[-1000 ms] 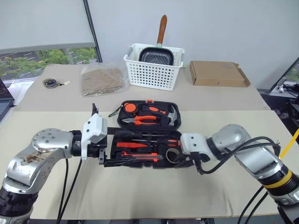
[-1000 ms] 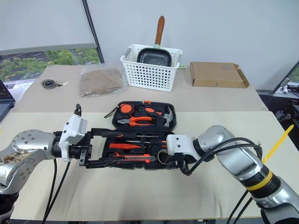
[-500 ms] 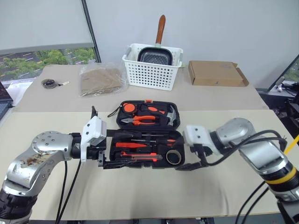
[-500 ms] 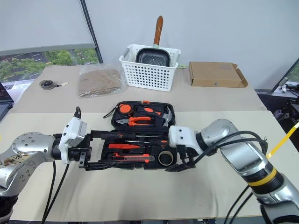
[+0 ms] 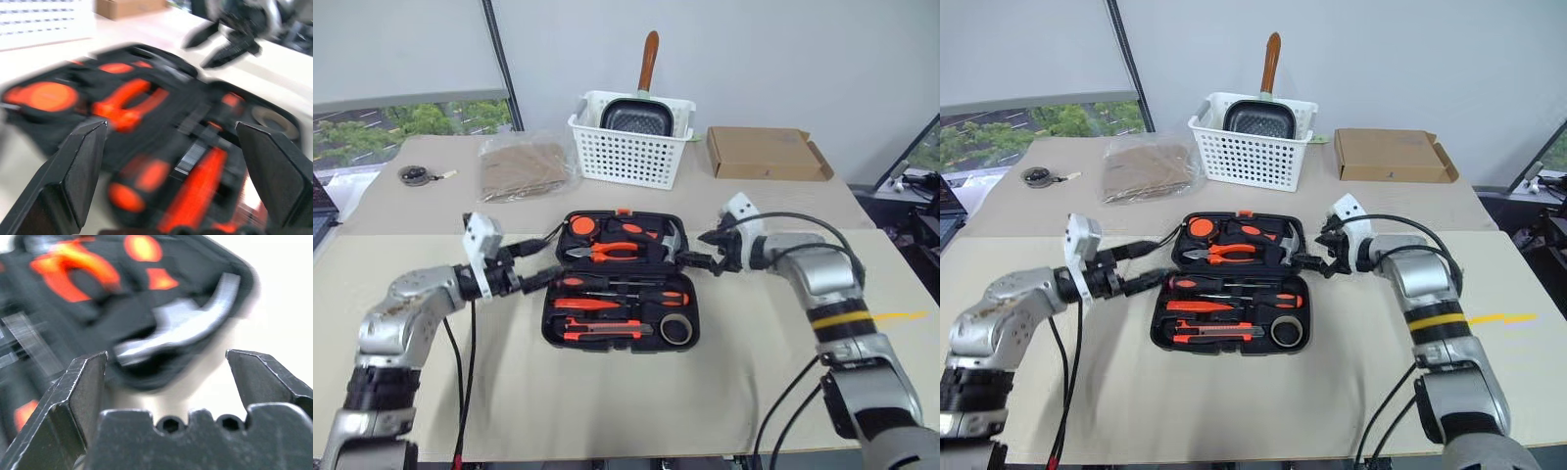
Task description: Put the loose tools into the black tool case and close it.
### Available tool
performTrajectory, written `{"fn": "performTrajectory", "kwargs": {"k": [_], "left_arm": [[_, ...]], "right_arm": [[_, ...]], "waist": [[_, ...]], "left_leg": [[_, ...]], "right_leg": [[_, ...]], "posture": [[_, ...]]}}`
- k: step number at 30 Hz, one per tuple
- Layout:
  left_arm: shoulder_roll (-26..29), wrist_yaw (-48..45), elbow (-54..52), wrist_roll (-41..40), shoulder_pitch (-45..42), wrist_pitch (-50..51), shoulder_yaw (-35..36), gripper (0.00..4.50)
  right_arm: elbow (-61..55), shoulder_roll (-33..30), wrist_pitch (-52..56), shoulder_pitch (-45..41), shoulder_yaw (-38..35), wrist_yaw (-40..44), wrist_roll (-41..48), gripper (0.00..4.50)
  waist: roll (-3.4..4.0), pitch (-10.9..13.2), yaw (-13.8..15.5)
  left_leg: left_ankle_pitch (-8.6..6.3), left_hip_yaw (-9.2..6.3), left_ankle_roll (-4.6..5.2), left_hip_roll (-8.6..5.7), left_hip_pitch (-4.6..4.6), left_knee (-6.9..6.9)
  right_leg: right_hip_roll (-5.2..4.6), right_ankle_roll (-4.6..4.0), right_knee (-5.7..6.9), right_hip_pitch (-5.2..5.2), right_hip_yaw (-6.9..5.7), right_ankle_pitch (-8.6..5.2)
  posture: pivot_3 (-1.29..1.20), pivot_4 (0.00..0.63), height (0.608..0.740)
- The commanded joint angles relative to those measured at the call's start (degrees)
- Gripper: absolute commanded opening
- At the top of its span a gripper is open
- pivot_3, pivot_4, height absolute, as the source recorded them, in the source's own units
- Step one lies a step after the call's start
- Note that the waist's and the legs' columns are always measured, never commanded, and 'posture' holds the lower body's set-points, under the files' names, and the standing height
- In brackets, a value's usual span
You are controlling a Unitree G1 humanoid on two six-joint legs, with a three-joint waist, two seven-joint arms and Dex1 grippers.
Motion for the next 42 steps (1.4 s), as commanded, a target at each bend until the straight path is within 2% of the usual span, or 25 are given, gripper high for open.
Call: {"fn": "performTrajectory", "kwargs": {"k": [1,7,10,20,21,28,32,35,39,40,42], "left_arm": [[-0.3,-1.7,7.7,0.0,-5.1,3.0,0.3,4.5],[-1.1,-5.1,19.8,0.8,-13.3,7.7,-0.2,4.5],[-1.7,-5.7,24.5,2.9,-15.9,7.3,-1.0,4.5],[-3.0,-8.0,29.7,5.5,-17.3,6.8,-0.9,4.5],[-3.0,-8.1,29.9,5.4,-17.3,7.1,-0.7,4.5],[-4.3,-5.4,36.1,3.8,-20.6,12.5,3.0,4.5],[-4.7,-4.6,38.8,5.0,-21.7,14.3,2.6,4.5],[-5.1,-4.0,40.0,5.7,-22.4,14.8,2.2,3.76],[-6.0,-3.0,42.1,6.8,-23.6,14.4,2.6,2.37],[-6.2,-2.9,42.4,7.1,-23.9,14.4,2.6,2.19],[-6.5,-3.2,42.8,7.4,-24.2,14.4,2.4,1.31]], "right_arm": [[6.1,1.8,8.2,-5.8,-5.4,-2.0,3.8,4.47],[13.3,4.0,13.6,-10.1,-9.1,-2.0,6.6,4.47],[14.7,4.7,13.2,-10.8,-9.7,-2.4,6.6,3.78],[16.2,4.8,12.3,-11.3,-11.0,-2.8,6.3,0.29],[16.2,4.8,12.2,-11.3,-11.0,-2.7,6.3,0.07],[15.8,5.3,11.8,-11.3,-11.5,-2.5,6.6,0.07],[15.3,5.9,11.3,-11.0,-11.7,-3.0,6.5,0.07],[14.7,6.1,10.8,-10.2,-11.6,-3.2,6.3,0.0],[14.1,6.3,10.5,-9.7,-11.8,-3.5,6.5,0.0],[14.0,6.3,10.5,-9.7,-11.8,-3.6,6.5,0.0],[13.9,6.4,10.3,-9.6,-11.9,-3.8,6.5,0.0]], "waist": [[0.0,0.0,-0.3],[0.0,0.0,-0.7],[0.0,0.0,-1.0],[0.0,0.0,-1.4],[0.0,0.0,-1.4],[0.0,0.0,-1.2],[0.0,0.0,-1.5],[0.0,0.0,-1.6],[0.0,0.0,-1.7],[0.0,0.0,-1.7],[0.0,0.0,-1.8]], "left_leg": [[0.0,0.01,0.0,0.0,-0.02,0.0],[0.0,0.01,0.01,-0.03,-0.09,-0.04],[-0.01,0.02,0.01,-0.05,-0.09,-0.07],[0.01,0.05,-0.03,-0.03,-0.06,-0.08],[0.01,0.05,-0.04,-0.03,-0.05,-0.08],[0.02,0.02,-0.03,-0.05,-0.07,-0.07],[0.01,0.04,-0.03,-0.05,-0.05,-0.08],[0.01,0.04,-0.04,-0.05,-0.06,-0.08],[0.02,0.05,-0.04,-0.05,-0.06,-0.07],[0.02,0.05,-0.04,-0.05,-0.06,-0.07],[0.03,0.04,-0.05,-0.04,-0.04,-0.07]], "right_leg": [[0.0,-0.2,0.0,0.0,0.0,0.12],[0.0,-0.26,0.11,0.02,-0.03,0.19],[0.0,-0.23,0.09,0.03,-0.03,0.19],[-0.01,-0.19,0.13,0.01,0.01,0.16],[-0.01,-0.15,0.13,0.01,0.01,0.14],[-0.05,-0.08,0.14,0.01,0.0,0.14],[-0.04,-0.08,0.18,0.01,0.01,0.16],[-0.03,-0.13,0.18,0.01,0.01,0.19],[-0.03,-0.1,0.18,0.01,0.01,0.17],[-0.03,-0.07,0.18,0.01,0.01,0.16],[-0.03,-0.07,0.19,0.01,0.01,0.16]], "posture": [[0.0,0.15,0.7],[0.0,0.15,0.7],[0.0,0.15,0.7],[0.0,0.15,0.7],[0.0,0.15,0.7],[0.0,0.15,0.7],[0.0,0.15,0.7],[0.0,0.15,0.7],[0.0,0.15,0.7],[0.0,0.15,0.7],[0.0,0.15,0.7]]}}
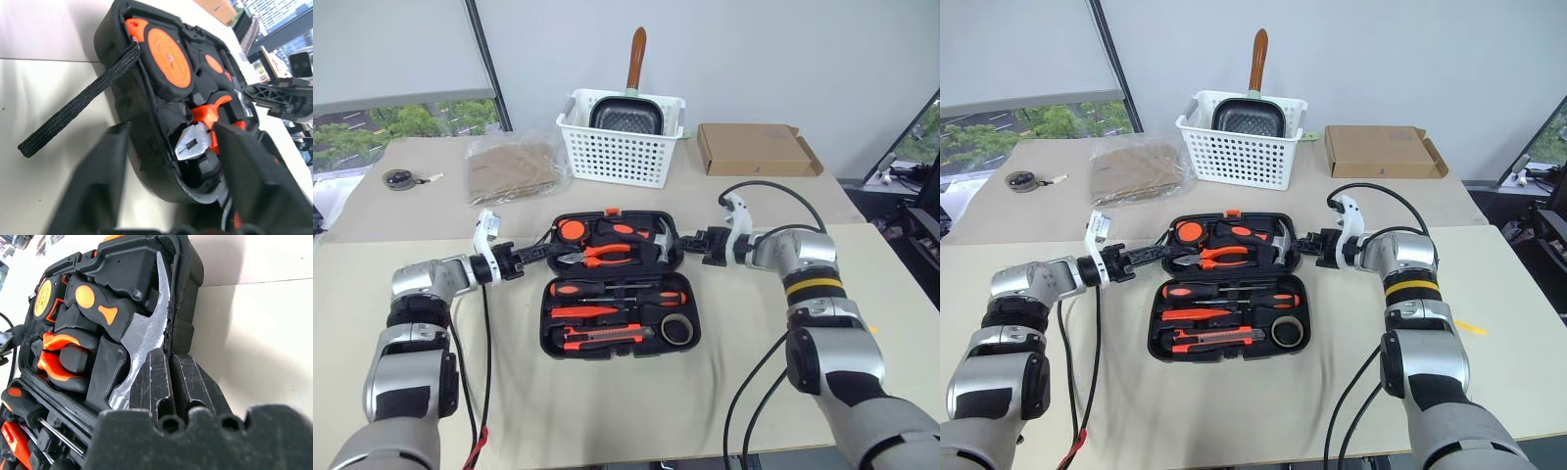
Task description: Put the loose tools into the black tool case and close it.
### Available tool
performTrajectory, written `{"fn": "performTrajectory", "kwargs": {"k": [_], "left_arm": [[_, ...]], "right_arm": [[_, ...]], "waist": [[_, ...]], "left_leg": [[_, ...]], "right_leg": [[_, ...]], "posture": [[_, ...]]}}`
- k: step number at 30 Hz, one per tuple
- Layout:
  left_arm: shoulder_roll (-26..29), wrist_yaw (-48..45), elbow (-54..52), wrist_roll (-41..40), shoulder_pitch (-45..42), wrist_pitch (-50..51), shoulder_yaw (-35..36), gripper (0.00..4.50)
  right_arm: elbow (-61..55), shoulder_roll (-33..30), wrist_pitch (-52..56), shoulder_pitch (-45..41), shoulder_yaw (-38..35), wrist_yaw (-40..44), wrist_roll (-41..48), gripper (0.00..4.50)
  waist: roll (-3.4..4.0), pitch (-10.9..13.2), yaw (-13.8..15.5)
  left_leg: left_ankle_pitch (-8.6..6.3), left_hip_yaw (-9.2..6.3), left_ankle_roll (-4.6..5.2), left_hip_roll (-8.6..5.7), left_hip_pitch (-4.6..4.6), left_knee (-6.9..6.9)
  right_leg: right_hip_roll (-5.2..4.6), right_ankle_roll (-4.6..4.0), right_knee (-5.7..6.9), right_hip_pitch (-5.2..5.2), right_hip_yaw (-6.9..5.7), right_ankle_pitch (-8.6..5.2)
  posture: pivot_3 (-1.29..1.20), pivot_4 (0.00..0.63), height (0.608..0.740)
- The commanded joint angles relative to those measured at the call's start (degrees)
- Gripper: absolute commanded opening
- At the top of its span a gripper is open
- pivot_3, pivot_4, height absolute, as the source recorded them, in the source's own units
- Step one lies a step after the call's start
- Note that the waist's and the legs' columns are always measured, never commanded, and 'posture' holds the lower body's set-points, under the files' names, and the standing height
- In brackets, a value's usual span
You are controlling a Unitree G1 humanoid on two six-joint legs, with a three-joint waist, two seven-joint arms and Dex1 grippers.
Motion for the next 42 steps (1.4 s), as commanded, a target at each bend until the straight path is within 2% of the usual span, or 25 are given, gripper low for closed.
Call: {"fn": "performTrajectory", "kwargs": {"k": [1,3,4,12,15,19,23,28,32,37,42], "left_arm": [[-0.3,-0.6,0.4,0.9,-1.8,-0.6,0.3,1.06],[-0.6,-0.9,0.7,1.1,-2.1,-0.7,0.3,0.25],[-0.7,-1.0,1.0,1.2,-2.3,-0.7,0.5,0.1],[-0.3,-3.1,1.2,1.4,-2.8,-0.5,1.4,0.1],[0.0,-6.0,-3.2,0.9,-1.0,-2.5,1.1,0.1],[0.2,-9.0,-12.1,1.2,2.5,-9.1,0.3,0.1],[-0.7,-3.2,-16.5,3.9,3.2,-17.8,1.1,0.1],[-1.2,-1.8,-20.7,8.1,6.9,-30.5,-0.1,0.1],[-2.3,1.6,-23.6,11.2,10.6,-42.2,-0.1,0.1],[-2.5,5.8,-26.4,16.4,17.1,-56.3,-1.3,0.1],[-1.3,10.5,-21.6,23.2,21.0,-73.4,-2.5,0.1]], "right_arm": [[-3.0,0.0,-2.0,-0.5,-1.5,-0.2,1.2,0.0],[-3.2,-0.1,-2.2,-0.3,-1.5,-0.3,1.1,0.0],[-3.4,-0.1,-2.3,-0.1,-1.5,-0.4,1.1,0.0],[-5.1,-0.4,-2.6,1.1,-1.8,-0.3,1.4,0.0],[-7.4,-0.5,-4.4,1.8,-2.1,1.3,2.2,0.0],[-12.0,-0.8,-7.7,4.0,-2.2,4.5,3.5,0.0],[-16.3,-0.7,-13.5,6.5,-2.1,8.0,4.4,0.0],[-17.3,-0.2,-26.7,9.7,0.6,9.9,0.5,0.0],[-18.7,0.6,-43.8,15.0,2.6,13.1,-2.6,0.0],[-13.5,0.0,-65.6,18.3,4.3,14.1,-8.1,0.0],[-6.4,-0.4,-82.8,20.4,4.8,17.1,-9.7,0.0]], "waist": [[0.0,0.0,-0.1],[0.0,0.0,-0.1],[0.0,0.0,-0.1],[0.0,0.0,0.0],[0.0,0.0,0.0],[0.0,0.0,0.0],[-0.01,0.0,0.5],[-0.01,0.0,0.4],[-0.01,0.0,0.5],[-0.01,0.0,0.5],[-0.01,0.0,0.6]], "left_leg": [[0.0,0.0,-0.01,0.0,0.0,0.0],[0.01,0.0,-0.01,0.0,0.0,0.0],[0.01,0.0,-0.01,-0.01,0.0,0.0],[0.01,0.0,-0.01,-0.02,0.0,0.0],[0.0,-0.01,-0.01,-0.02,-0.02,0.0],[0.0,0.01,-0.01,-0.03,-0.07,-0.01],[0.0,-0.01,-0.01,-0.03,-0.12,-0.01],[0.0,0.02,-0.01,-0.02,-0.12,-0.05],[0.0,0.05,-0.01,-0.02,-0.11,-0.1],[0.0,0.1,0.0,-0.01,0.0,-0.06],[-0.02,0.11,0.02,0.01,0.19,-0.06]], "right_leg": [[0.0,0.0,0.0,0.0,0.0,0.0],[0.0,-0.02,0.02,0.0,0.0,0.01],[-0.01,-0.02,0.02,0.0,0.0,0.01],[-0.03,-0.01,0.02,0.0,0.0,0.02],[-0.03,-0.01,0.01,0.0,-0.01,0.02],[-0.03,-0.06,-0.01,-0.04,0.01,0.05],[-0.03,-0.08,-0.05,-0.07,-0.01,0.06],[-0.02,-0.08,-0.07,-0.11,0.01,0.07],[0.0,-0.08,-0.11,-0.12,0.01,0.06],[-0.02,-0.06,-0.12,-0.05,0.04,0.08],[-0.06,0.12,-0.19,0.02,0.05,-0.04]], "posture": [[0.0,0.15,0.7],[0.0,0.15,0.7],[0.0,0.15,0.7],[0.0,0.15,0.7],[0.0,0.15,0.7],[0.0,0.15,0.7],[0.0,0.15,0.7],[0.0,0.15,0.7],[0.0,0.15,0.7],[0.0,0.15,0.7],[0.0,0.15,0.7]]}}
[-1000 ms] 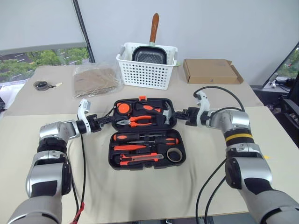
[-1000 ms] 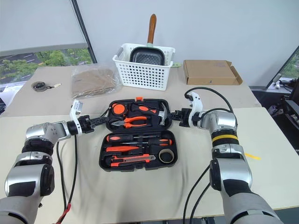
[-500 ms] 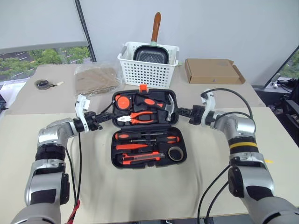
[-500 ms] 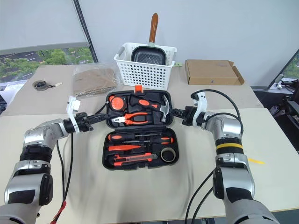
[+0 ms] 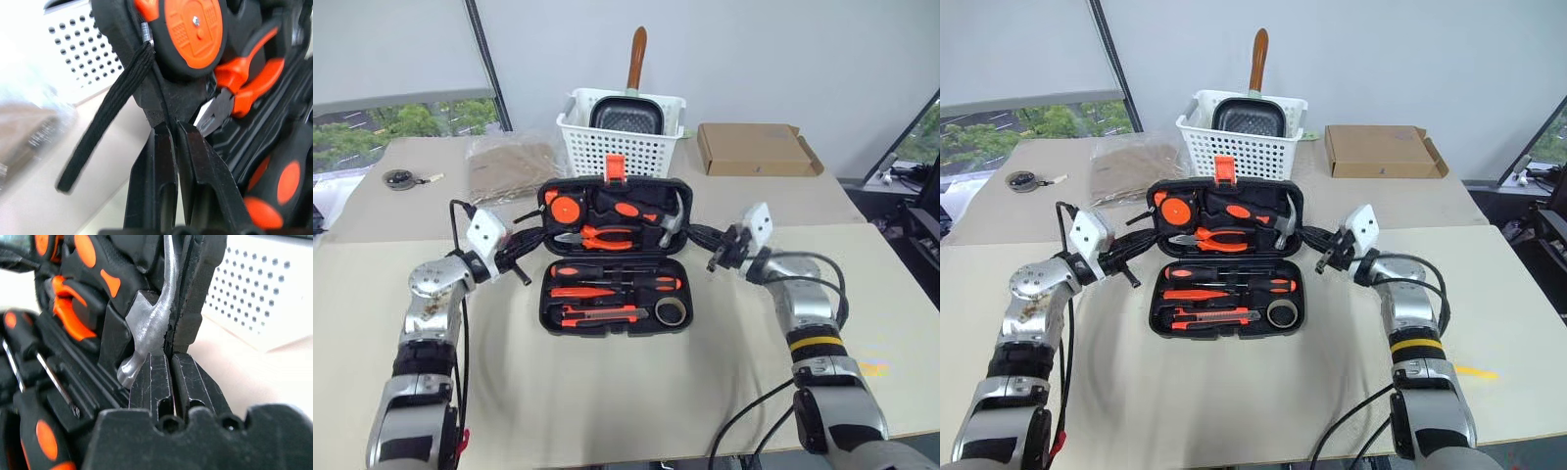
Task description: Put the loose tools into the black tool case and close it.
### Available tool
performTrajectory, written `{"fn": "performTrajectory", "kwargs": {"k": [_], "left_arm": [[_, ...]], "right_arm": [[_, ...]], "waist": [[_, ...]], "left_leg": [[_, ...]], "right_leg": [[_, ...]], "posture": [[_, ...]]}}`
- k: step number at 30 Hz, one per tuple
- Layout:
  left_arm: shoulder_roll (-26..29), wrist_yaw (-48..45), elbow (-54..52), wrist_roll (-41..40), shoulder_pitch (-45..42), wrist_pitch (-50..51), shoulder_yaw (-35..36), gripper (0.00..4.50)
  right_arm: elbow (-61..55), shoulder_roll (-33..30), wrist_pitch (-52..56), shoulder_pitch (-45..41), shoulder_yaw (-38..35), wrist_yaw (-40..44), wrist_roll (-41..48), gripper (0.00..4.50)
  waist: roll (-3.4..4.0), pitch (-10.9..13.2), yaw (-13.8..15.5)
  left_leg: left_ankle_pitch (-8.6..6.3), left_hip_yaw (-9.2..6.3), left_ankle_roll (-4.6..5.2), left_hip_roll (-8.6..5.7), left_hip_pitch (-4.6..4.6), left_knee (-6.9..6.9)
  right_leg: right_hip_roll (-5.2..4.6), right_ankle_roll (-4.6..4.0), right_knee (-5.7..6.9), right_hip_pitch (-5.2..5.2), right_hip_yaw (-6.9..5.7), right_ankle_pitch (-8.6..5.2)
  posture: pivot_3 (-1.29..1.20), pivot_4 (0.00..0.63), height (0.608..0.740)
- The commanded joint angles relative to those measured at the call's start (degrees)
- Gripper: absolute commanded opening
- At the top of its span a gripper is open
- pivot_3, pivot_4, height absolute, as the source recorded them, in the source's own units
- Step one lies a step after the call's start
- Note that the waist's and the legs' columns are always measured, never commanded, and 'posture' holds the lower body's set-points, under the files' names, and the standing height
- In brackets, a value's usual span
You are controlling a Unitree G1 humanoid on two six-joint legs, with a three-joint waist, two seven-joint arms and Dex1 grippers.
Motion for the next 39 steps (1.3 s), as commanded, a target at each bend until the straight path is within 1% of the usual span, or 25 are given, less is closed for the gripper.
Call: {"fn": "performTrajectory", "kwargs": {"k": [1,3,5,6,8,9,11,12,13,14,15,16,17,21,23,25,27,29,32,33,34,35,36,39], "left_arm": [[1.7,3.6,2.3,6.1,1.8,-16.1,-1.8,0.1],[2.4,4.6,4.4,7.7,2.9,-21.4,-2.5,0.1],[3.2,1.8,5.3,6.0,4.3,-24.1,-3.0,0.1],[4.2,-0.8,5.1,4.7,5.3,-25.1,-3.7,0.4],[6.3,-8.9,3.1,-0.8,8.2,-26.0,-5.1,1.05],[7.0,-11.3,2.1,-3.1,9.6,-25.6,-5.3,1.27],[7.5,-13.2,-0.4,-9.0,12.6,-18.1,-3.3,1.98],[7.7,-13.9,-1.2,-11.9,13.9,-14.1,-2.0,2.22],[7.9,-14.3,-2.4,-15.4,15.3,-8.9,-0.5,2.62],[8.3,-13.9,-3.3,-18.7,16.6,-3.1,1.3,3.01],[8.5,-13.4,-4.2,-20.8,17.5,1.0,2.5,3.3],[8.6,-12.2,-4.5,-22.1,17.6,4.4,3.7,3.73],[8.5,-11.2,-4.5,-22.5,17.3,6.2,4.5,3.73],[7.2,-6.8,-3.8,-21.8,12.5,9.9,6.4,3.73],[6.2,-5.1,-4.0,-22.7,8.9,12.4,6.9,3.73],[5.1,-4.9,-5.1,-23.2,5.0,14.4,6.4,3.73],[4.0,-5.4,-7.0,-23.9,2.0,16.4,5.7,3.73],[3.2,-5.6,-8.7,-24.1,-0.2,18.2,5.0,3.73],[1.2,-7.9,-11.2,-22.6,-3.7,18.6,1.6,3.73],[0.0,-8.9,-12.1,-22.0,-4.7,18.6,-0.3,3.73],[-0.9,-9.8,-12.4,-21.2,-5.1,18.7,-2.0,3.73],[-1.6,-10.8,-12.3,-19.8,-5.1,17.9,-3.7,3.73],[-2.2,-11.8,-11.4,-17.4,-4.8,15.7,-5.8,3.73],[-4.6,-11.4,-7.9,-12.9,-4.2,12.9,-9.3,3.73]], "right_arm": [[3.6,-0.7,-14.2,0.5,1.6,2.9,-2.1,0.0],[5.8,-1.5,-18.1,1.0,2.1,3.6,-2.8,0.0],[6.7,-2.7,-19.6,1.9,2.7,4.4,-3.3,0.0],[7.1,-4.0,-21.1,2.4,3.6,4.7,-4.7,0.0],[7.2,-6.3,-22.3,3.9,4.8,6.3,-5.7,0.78],[6.8,-7.5,-21.6,4.8,5.1,6.8,-5.7,0.91],[4.9,-11.6,-18.1,7.3,5.7,9.5,-5.9,1.62],[4.2,-13.8,-16.5,8.4,6.1,11.5,-5.8,1.88],[2.4,-16.4,-13.4,9.9,6.7,15.0,-4.9,2.28],[-0.8,-20.1,-9.5,12.3,7.5,19.5,-3.8,2.29],[-3.3,-22.5,-6.6,14.0,8.0,22.4,-3.0,2.29],[-8.1,-24.7,-1.9,16.5,8.4,24.9,-1.1,2.29],[-12.8,-26.0,2.4,18.5,8.9,25.9,0.7,2.29],[-32.4,-28.5,18.4,25.2,10.9,26.4,7.8,2.29],[-38.9,-28.2,24.5,26.5,12.0,24.1,8.4,2.29],[-42.1,-25.8,29.0,25.7,13.3,19.6,7.3,2.29],[-42.9,-22.9,31.6,24.2,14.0,15.0,5.7,2.29],[-43.0,-20.4,33.4,22.8,14.1,11.5,4.9,2.29],[-40.3,-14.2,34.8,18.4,12.9,3.9,3.7,2.29],[-38.0,-11.4,35.3,16.0,11.8,-0.4,2.8,2.29],[-35.9,-9.4,35.6,14.0,11.0,-3.7,2.0,2.29],[-33.9,-7.7,35.8,12.4,10.2,-6.6,1.3,2.29],[-32.1,-6.3,35.9,11.0,9.5,-9.6,0.5,2.29],[-29.8,-3.7,35.7,9.3,8.0,-15.2,-0.7,2.29]], "waist": [[0.0,0.0,0.1],[0.0,0.0,0.1],[0.0,0.0,0.1],[0.01,0.0,0.2],[0.07,0.0,0.1],[0.06,0.0,0.1],[0.09,0.0,0.2],[0.1,0.0,0.4],[0.14,0.0,0.8],[0.21,0.0,0.9],[0.23,0.0,1.2],[0.21,0.0,1.4],[0.17,0.0,1.7],[0.01,-0.1,1.7],[0.01,-0.1,1.8],[-0.01,-0.1,1.8],[-0.22,0.0,1.7],[-0.29,-0.1,1.7],[-0.33,0.0,1.5],[-0.37,0.0,1.4],[-0.39,0.0,1.3],[-0.39,0.0,1.1],[-0.39,0.0,1.1],[-0.38,0.0,1.2]], "left_leg": [[0.0,0.01,0.0,0.01,0.05,0.0],[0.0,0.03,0.01,0.03,0.17,0.01],[-0.05,0.03,0.12,0.05,0.19,0.01],[-0.15,0.04,0.38,0.07,0.21,0.03],[-0.13,0.1,0.4,0.11,0.28,0.04],[-0.15,0.15,0.43,0.12,0.31,0.04],[-0.2,0.19,0.49,0.15,0.25,0.03],[-0.2,0.19,0.48,0.16,0.21,0.03],[-0.19,0.18,0.47,0.14,0.13,0.04],[-0.17,0.15,0.45,0.11,0.07,0.07],[-0.18,0.17,0.46,0.12,0.07,0.12],[-0.26,0.11,0.59,0.07,0.05,0.15],[-0.41,0.04,0.85,0.07,0.08,0.16],[-0.44,-0.18,0.78,0.18,0.09,0.19],[-0.38,-0.22,0.69,0.18,0.07,0.19],[-0.33,-0.24,0.61,0.18,0.08,0.21],[-0.45,-0.21,0.31,0.18,0.1,0.22],[-0.4,-0.19,0.24,0.19,0.08,0.25],[-0.24,-0.11,0.49,0.15,0.05,0.23],[-0.21,-0.1,0.44,0.15,0.03,0.23],[-0.17,-0.08,0.38,0.15,-0.01,0.23],[0.05,-0.06,0.03,0.14,-0.02,0.23],[0.11,-0.02,-0.08,0.14,0.0,0.21],[0.14,-0.02,-0.11,0.14,0.03,0.14]], "right_leg": [[-0.01,-0.01,0.04,0.01,0.01,0.0],[-0.03,0.02,0.1,0.08,0.02,-0.02],[-0.04,0.07,0.1,0.07,0.02,-0.05],[-0.06,0.06,0.12,0.08,0.02,-0.05],[-0.1,0.0,0.15,0.08,0.02,-0.01],[-0.1,-0.02,0.15,0.09,0.02,-0.03],[-0.13,-0.07,0.13,0.04,0.01,-0.07],[-0.16,-0.08,0.14,0.01,0.03,-0.08],[-0.18,-0.08,0.14,-0.02,0.02,-0.08],[-0.22,-0.08,0.11,-0.04,0.03,-0.08],[-0.27,-0.06,0.12,-0.01,0.07,-0.08],[-0.32,0.05,0.08,0.04,0.04,-0.14],[-0.32,0.11,0.0,0.13,0.01,-0.18],[-0.48,0.14,-0.08,0.2,-0.11,-0.2],[-0.48,0.15,0.03,0.15,-0.11,-0.2],[-0.48,0.18,0.08,0.15,-0.13,-0.16],[-0.46,0.25,0.08,0.15,-0.14,-0.11],[-0.15,0.27,0.05,0.14,-0.13,-0.08],[-0.07,0.23,0.04,0.08,-0.05,-0.07],[-0.03,0.22,0.03,0.07,-0.05,-0.07],[-0.02,0.19,0.04,0.01,-0.04,-0.05],[0.0,0.13,0.04,0.0,-0.04,-0.02],[0.03,0.1,0.05,-0.01,-0.02,0.0],[0.08,0.08,0.06,0.0,-0.02,0.0]], "posture": [[0.0,0.15,0.7],[0.0,0.15,0.7],[0.0,0.15,0.7],[0.0,0.15,0.7],[0.0,0.15,0.7],[0.0,0.15,0.7],[0.0,0.15,0.7],[0.0,0.15,0.7],[0.0,0.15,0.7],[0.0,0.15,0.7],[0.0,0.15,0.7],[0.0,0.15,0.7],[0.0,0.15,0.7],[0.0,0.15,0.7],[0.0,0.15,0.7],[0.0,0.15,0.7],[0.0,0.15,0.7],[0.0,0.15,0.7],[0.0,0.15,0.7],[0.0,0.15,0.7],[0.0,0.15,0.7],[0.0,0.15,0.7],[0.0,0.15,0.7],[0.0,0.15,0.7]]}}
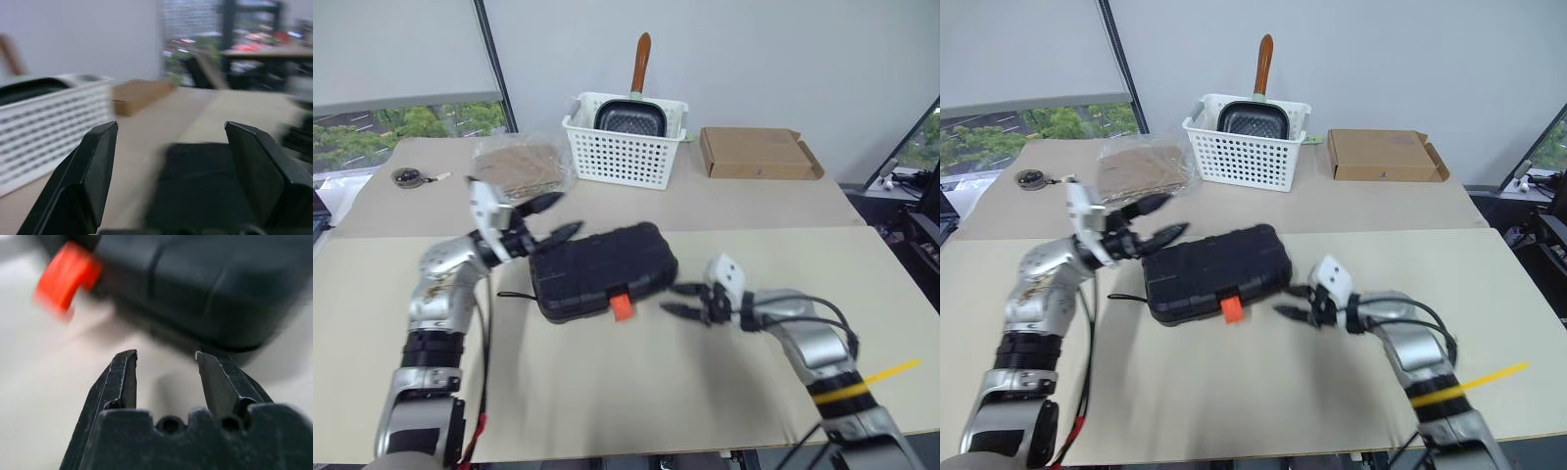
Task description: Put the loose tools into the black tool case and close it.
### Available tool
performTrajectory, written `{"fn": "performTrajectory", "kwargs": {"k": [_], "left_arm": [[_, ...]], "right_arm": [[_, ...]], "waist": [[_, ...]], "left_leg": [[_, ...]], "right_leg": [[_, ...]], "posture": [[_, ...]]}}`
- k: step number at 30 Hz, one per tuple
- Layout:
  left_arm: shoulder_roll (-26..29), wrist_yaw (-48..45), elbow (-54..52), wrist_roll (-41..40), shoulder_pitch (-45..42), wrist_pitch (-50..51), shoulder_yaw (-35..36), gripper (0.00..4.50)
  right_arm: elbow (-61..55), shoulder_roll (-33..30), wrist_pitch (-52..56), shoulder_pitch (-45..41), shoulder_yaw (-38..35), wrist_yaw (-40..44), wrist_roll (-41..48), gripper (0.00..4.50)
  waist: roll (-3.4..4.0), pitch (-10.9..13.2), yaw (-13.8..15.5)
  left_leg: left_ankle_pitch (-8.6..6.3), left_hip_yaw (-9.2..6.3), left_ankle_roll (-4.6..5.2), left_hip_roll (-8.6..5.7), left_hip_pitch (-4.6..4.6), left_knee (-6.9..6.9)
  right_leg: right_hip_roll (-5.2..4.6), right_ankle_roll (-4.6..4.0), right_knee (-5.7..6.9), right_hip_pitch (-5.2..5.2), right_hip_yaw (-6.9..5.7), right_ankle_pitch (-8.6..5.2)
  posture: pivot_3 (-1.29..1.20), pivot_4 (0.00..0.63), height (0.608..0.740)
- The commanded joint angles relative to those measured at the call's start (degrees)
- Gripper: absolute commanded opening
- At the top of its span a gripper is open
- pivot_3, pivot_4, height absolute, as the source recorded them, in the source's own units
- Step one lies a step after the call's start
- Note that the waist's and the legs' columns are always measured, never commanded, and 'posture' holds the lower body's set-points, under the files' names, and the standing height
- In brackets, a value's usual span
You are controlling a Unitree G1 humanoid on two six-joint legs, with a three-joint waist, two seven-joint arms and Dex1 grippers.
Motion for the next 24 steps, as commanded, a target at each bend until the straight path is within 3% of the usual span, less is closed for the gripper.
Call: {"fn": "performTrajectory", "kwargs": {"k": [1,6,12,18,24], "left_arm": [[-2.0,0.8,4.4,5.3,0.4,-3.7,-2.7,3.73],[-4.4,4.1,9.4,10.1,-1.2,-4.7,-4.3,3.73],[-5.3,6.0,11.7,15.1,-1.0,-3.5,-7.2,3.73],[-6.7,8.9,9.9,17.2,0.5,-1.3,-8.1,3.73],[-7.6,12.2,5.6,16.4,2.6,1.6,-7.4,3.73]], "right_arm": [[1.0,1.6,-0.3,-1.4,-4.2,-7.6,-1.3,2.29],[-3.1,0.6,2.5,1.0,-5.2,-8.1,-0.3,2.29],[-22.3,-3.3,21.6,7.0,-0.8,-5.1,5.8,2.29],[-30.6,7.0,35.8,7.4,3.8,-19.0,4.1,2.29],[-33.6,12.1,43.4,6.9,3.9,-25.4,4.9,2.29]], "waist": [[0.0,0.0,0.1],[0.06,0.0,0.5],[0.33,-0.2,0.3],[0.35,-0.3,0.2],[0.29,-0.5,0.4]], "left_leg": [[0.0,-0.01,0.01,0.01,-0.01,-0.01],[-0.06,-0.03,0.13,0.0,-0.05,-0.06],[-0.43,-0.05,0.8,-0.06,0.01,0.02],[-0.35,-0.19,0.65,0.07,0.12,0.01],[-0.41,-0.18,0.76,-0.04,0.04,0.07]], "right_leg": [[0.03,-0.03,-0.01,0.0,-0.02,-0.02],[0.01,-0.09,-0.01,-0.02,-0.03,-0.04],[-0.19,-0.04,-0.08,0.12,0.01,-0.05],[-0.12,-0.03,0.04,0.13,-0.04,-0.06],[-0.17,-0.02,-0.03,0.15,-0.01,-0.05]], "posture": [[0.0,0.15,0.7],[0.0,0.15,0.7],[0.0,0.15,0.7],[0.0,0.15,0.7],[0.0,0.15,0.7]]}}
